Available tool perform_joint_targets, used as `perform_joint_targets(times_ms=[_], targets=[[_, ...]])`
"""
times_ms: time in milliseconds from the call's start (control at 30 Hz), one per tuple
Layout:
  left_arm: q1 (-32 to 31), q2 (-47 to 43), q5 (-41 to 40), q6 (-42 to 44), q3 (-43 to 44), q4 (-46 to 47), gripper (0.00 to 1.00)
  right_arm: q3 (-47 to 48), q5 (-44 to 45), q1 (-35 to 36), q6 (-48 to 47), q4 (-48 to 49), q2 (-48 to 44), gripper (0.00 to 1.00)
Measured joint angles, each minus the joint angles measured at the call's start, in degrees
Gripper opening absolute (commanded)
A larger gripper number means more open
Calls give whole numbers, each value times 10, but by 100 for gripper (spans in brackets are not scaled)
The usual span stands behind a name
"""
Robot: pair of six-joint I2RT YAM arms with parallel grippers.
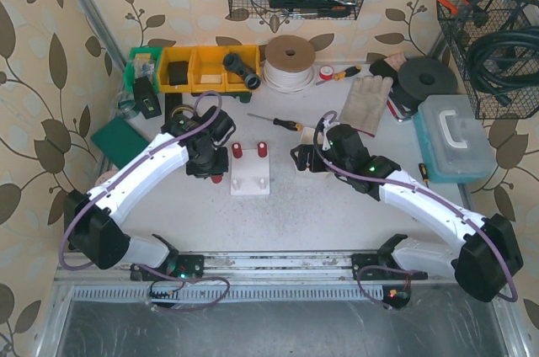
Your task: Install the large spring
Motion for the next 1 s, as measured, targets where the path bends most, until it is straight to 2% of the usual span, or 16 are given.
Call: perform_joint_targets(times_ms=[467,1000], targets=[[-9,18,-24,-26,-5,27,0,0,-7,0,0,3,20,99],[-16,61,-8,-25,3,60,0,-4,-10,-5,5,15,16,98]])
